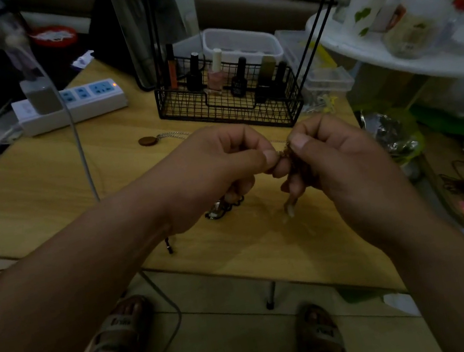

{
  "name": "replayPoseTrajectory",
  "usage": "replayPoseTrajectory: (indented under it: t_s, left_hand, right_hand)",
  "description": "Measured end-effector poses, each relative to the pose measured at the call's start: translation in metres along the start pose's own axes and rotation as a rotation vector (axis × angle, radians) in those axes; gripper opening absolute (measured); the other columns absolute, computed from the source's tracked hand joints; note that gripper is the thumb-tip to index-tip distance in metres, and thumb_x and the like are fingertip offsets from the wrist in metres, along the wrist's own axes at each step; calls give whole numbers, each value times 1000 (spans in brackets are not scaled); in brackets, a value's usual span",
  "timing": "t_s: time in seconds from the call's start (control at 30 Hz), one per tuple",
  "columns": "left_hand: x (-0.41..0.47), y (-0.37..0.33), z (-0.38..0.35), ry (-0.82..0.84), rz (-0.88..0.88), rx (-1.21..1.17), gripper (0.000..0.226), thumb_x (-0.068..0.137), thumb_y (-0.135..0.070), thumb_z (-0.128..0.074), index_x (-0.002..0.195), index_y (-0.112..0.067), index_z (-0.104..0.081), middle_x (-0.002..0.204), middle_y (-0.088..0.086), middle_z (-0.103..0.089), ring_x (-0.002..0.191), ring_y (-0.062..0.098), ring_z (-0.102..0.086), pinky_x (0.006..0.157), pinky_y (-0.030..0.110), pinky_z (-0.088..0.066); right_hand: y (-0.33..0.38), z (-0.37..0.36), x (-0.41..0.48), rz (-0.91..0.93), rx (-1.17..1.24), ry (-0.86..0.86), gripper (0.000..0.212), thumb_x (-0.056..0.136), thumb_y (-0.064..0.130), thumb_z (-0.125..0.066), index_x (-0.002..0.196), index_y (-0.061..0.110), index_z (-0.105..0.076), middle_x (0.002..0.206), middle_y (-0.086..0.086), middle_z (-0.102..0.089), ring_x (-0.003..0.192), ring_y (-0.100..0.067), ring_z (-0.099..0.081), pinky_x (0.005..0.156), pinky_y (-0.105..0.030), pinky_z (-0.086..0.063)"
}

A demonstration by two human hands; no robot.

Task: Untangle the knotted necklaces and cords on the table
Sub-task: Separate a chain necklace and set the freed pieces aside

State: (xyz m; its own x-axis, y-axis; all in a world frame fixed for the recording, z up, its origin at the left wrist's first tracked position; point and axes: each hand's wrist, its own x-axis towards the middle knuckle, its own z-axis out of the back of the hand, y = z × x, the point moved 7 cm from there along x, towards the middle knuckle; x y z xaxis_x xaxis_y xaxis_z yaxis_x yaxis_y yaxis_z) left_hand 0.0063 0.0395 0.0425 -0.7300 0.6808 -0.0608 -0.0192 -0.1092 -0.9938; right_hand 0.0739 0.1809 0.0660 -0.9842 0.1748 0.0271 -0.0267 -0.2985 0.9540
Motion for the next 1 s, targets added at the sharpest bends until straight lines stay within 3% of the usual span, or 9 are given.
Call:
replayPoseTrajectory:
  t_s: [0.27, 0.4, 0.5, 0.57, 0.7, 0.83, 0.93, 1.0]
  left_hand:
    - [2, 1, -3, -10, -9, 85, 6, 96, -14, -67, 90, -15, -70, 66, -6, -62, 57, 8, -49, 51, 22, -40]
    - [1, 3, -4, -45, -22, 256, 7, 95, -22, -69, 89, -20, -74, 71, -4, -68, 58, 19, -52, 56, 28, -43]
    - [3, 4, -7, -57, -75, 427, 6, 96, -23, -71, 90, -21, -72, 70, -27, -66, 60, -7, -57, 55, 5, -38]
    - [3, 5, -11, -53, -110, 532, 5, 96, -23, -70, 91, -22, -71, 70, -35, -62, 65, -15, -56, 54, 3, -37]
    - [2, 3, -16, -66, -202, 634, 9, 92, -30, -70, 90, -21, -70, 73, -19, -64, 69, -14, -56, 56, 5, -36]
    - [2, 1, -12, -90, -178, 581, 7, 91, -27, -71, 87, -21, -69, 72, -18, -63, 63, -9, -56, 53, 7, -37]
    - [2, 2, -2, -129, -112, 400, 7, 96, -19, -68, 89, -17, -70, 65, -21, -62, 55, -4, -52, 50, 12, -39]
    - [1, 3, 2, -124, -58, 258, 9, 97, -15, -65, 90, -11, -69, 64, -11, -61, 55, 4, -51, 50, 20, -40]
  right_hand:
    - [-7, -2, -2, 1, -97, 40, 17, 106, 20, -51, 100, 10, -64, 81, -4, -74, 66, -17, -65, 66, -37, -59]
    - [-12, -1, -4, -40, -108, 45, 17, 106, 19, -51, 101, 10, -63, 85, -5, -75, 67, -16, -66, 65, -32, -59]
    - [-19, -2, -4, -59, -181, 53, 15, 106, 20, -51, 102, 12, -63, 85, -2, -75, 67, -14, -68, 67, -37, -58]
    - [-22, -3, -4, -59, -226, 56, 14, 106, 20, -51, 100, 14, -63, 83, -1, -75, 66, -14, -68, 68, -40, -57]
    - [-23, -6, -4, -30, -273, 46, 14, 107, 20, -52, 97, 15, -62, 80, -4, -74, 64, -18, -71, 64, -37, -56]
    - [-23, -5, -4, -44, -228, 20, 14, 107, 20, -51, 101, 13, -62, 79, 0, -75, 66, -19, -73, 71, -44, -60]
    - [-26, -2, -4, -124, 0, 14, 17, 109, 19, -46, 104, 9, -60, 89, -6, -78, 66, -21, -68, 70, -42, -60]
    - [-28, -2, -3, -172, 147, 22, 18, 109, 16, -42, 104, 8, -57, 90, -11, -78, 65, -22, -64, 68, -42, -55]
